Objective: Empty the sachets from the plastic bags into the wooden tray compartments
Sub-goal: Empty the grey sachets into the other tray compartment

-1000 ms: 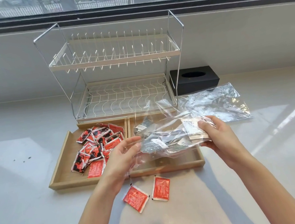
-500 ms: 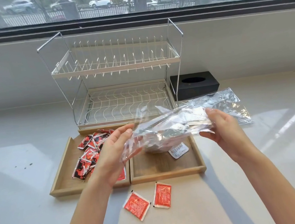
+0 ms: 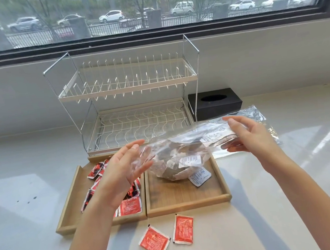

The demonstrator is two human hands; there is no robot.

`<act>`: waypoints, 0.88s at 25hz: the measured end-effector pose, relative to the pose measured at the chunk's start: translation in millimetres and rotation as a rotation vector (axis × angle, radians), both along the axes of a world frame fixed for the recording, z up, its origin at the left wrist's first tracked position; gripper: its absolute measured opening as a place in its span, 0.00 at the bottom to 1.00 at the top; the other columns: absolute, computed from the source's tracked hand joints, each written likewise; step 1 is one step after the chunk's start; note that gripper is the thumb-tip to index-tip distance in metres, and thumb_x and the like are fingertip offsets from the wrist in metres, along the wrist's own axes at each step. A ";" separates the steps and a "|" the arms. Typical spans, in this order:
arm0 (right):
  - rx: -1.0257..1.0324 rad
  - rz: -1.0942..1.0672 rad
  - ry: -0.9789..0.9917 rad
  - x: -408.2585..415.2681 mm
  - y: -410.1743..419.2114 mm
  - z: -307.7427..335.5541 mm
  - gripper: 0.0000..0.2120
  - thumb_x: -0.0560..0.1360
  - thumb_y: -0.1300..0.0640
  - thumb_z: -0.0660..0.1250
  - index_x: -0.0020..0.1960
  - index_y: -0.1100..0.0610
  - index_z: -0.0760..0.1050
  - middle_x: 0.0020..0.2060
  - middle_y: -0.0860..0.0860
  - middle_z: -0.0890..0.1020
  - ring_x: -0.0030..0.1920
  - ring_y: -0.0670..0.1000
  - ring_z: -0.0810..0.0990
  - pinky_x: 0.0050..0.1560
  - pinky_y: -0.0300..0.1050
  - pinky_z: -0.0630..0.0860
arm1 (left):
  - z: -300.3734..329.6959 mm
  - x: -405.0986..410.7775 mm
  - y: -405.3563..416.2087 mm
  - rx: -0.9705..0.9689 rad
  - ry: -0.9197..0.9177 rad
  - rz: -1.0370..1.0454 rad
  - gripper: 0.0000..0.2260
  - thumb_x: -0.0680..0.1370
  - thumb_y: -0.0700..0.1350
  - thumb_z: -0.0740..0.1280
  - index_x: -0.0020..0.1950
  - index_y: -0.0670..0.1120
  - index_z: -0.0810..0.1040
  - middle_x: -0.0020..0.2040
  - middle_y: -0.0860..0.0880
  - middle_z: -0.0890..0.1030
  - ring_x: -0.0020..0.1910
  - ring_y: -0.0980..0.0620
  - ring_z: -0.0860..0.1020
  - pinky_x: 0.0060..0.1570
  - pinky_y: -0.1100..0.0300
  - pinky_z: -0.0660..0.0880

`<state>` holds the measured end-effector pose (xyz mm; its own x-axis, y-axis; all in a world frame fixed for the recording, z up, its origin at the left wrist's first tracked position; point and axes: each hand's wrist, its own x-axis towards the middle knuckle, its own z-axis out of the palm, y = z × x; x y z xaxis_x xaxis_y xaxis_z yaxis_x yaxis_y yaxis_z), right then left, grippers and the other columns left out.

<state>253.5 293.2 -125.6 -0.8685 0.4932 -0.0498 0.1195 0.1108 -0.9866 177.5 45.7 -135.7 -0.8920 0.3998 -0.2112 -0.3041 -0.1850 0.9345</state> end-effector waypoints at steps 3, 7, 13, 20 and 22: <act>0.174 0.005 -0.043 -2.6 7.2 4.6 0.11 0.77 0.53 0.58 0.54 0.54 0.76 0.23 0.49 0.81 0.23 0.44 0.79 0.27 0.33 0.76 | 1.6 -1.8 -0.3 0.062 0.005 -0.031 0.12 0.75 0.43 0.60 0.56 0.42 0.75 0.56 0.44 0.78 0.50 0.52 0.81 0.39 0.64 0.80; 0.166 0.125 -0.076 -0.3 12.2 14.3 0.12 0.77 0.51 0.58 0.59 0.52 0.72 0.36 0.52 0.83 0.29 0.42 0.81 0.30 0.33 0.77 | 4.9 -4.8 -7.0 0.138 0.082 -0.094 0.28 0.61 0.55 0.74 0.58 0.48 0.74 0.53 0.45 0.81 0.52 0.50 0.81 0.46 0.62 0.79; 0.093 0.358 -0.069 9.6 23.4 19.6 0.15 0.74 0.53 0.63 0.60 0.49 0.72 0.44 0.52 0.84 0.43 0.45 0.84 0.46 0.37 0.80 | 5.5 -8.3 -13.3 -0.244 0.328 -0.001 0.13 0.71 0.51 0.68 0.55 0.55 0.76 0.48 0.49 0.84 0.50 0.55 0.81 0.54 0.60 0.75; 0.508 0.045 0.016 -3.0 26.5 15.6 0.07 0.72 0.48 0.65 0.41 0.47 0.81 0.36 0.47 0.75 0.27 0.44 0.73 0.32 0.35 0.71 | 10.5 -8.8 -10.5 -0.535 0.615 0.180 0.10 0.74 0.55 0.60 0.45 0.55 0.80 0.37 0.49 0.82 0.31 0.62 0.79 0.39 0.67 0.76; 0.419 0.033 0.075 -3.9 23.9 19.3 0.05 0.72 0.50 0.68 0.38 0.48 0.81 0.41 0.44 0.76 0.25 0.42 0.75 0.26 0.31 0.70 | 15.0 -10.7 -12.9 -0.575 0.694 0.214 0.11 0.73 0.55 0.60 0.44 0.53 0.81 0.29 0.49 0.80 0.27 0.61 0.78 0.33 0.71 0.73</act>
<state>249.6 317.1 -106.3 -0.8775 0.4296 0.2133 0.0387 0.5066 -0.8613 166.8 32.7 -120.7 -0.9355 0.2115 0.2830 0.3451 0.3759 0.8600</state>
